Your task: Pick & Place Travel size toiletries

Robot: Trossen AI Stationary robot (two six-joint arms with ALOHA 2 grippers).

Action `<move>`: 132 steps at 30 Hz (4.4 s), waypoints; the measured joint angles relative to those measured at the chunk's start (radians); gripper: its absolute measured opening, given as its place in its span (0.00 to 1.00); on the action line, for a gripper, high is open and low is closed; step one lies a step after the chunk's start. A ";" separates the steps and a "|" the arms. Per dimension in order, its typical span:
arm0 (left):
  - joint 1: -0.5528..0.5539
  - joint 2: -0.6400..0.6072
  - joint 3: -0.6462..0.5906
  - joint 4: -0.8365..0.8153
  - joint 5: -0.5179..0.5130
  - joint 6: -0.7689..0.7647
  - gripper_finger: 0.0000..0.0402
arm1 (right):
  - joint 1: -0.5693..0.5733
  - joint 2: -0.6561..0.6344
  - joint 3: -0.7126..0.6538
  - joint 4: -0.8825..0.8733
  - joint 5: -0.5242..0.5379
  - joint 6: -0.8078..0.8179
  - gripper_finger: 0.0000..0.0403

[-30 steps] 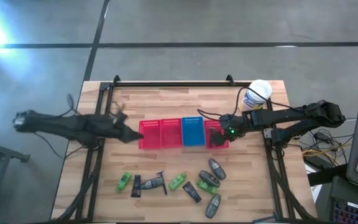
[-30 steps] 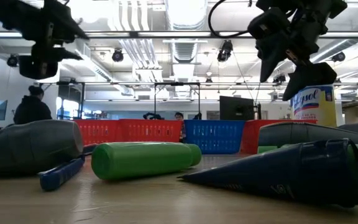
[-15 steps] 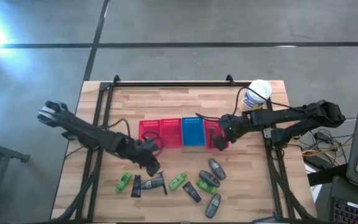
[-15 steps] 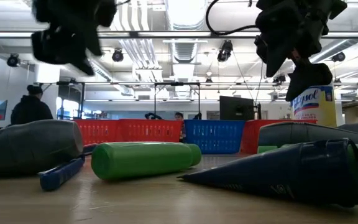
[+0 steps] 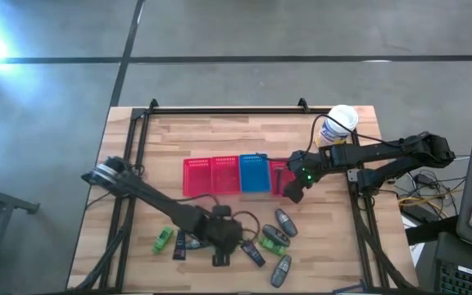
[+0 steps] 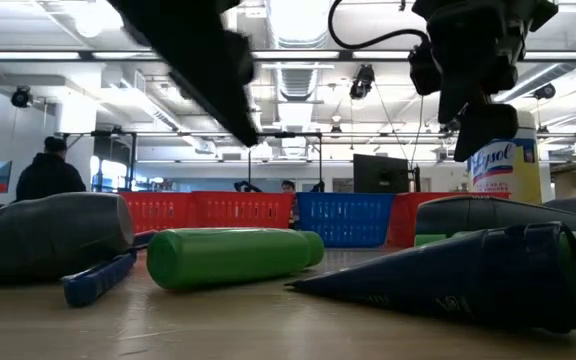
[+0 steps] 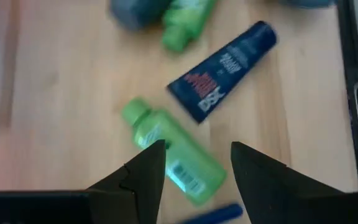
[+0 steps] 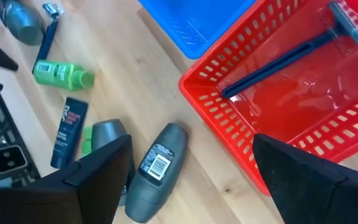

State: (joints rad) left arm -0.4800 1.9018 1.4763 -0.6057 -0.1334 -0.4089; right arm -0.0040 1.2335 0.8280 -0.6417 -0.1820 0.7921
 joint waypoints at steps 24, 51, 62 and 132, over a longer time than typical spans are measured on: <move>-0.034 0.079 -0.002 -0.207 0.100 0.489 0.46 | 0.000 0.000 -0.002 -0.008 0.025 -0.005 0.86; -0.031 0.105 -0.088 -0.135 0.068 0.584 0.32 | 0.000 0.000 -0.006 -0.008 0.027 0.020 0.75; -0.018 0.107 -0.089 -0.131 0.071 0.718 0.07 | 0.033 -0.062 0.000 -0.009 0.028 0.026 0.77; 0.504 0.309 0.235 0.558 -0.091 -0.757 0.32 | 0.047 -0.564 0.000 -0.122 0.395 0.134 0.76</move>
State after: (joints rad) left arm 0.0242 2.2107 1.7112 -0.0473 -0.2249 -1.1662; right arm 0.0433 0.6693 0.8284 -0.7632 0.2131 0.9264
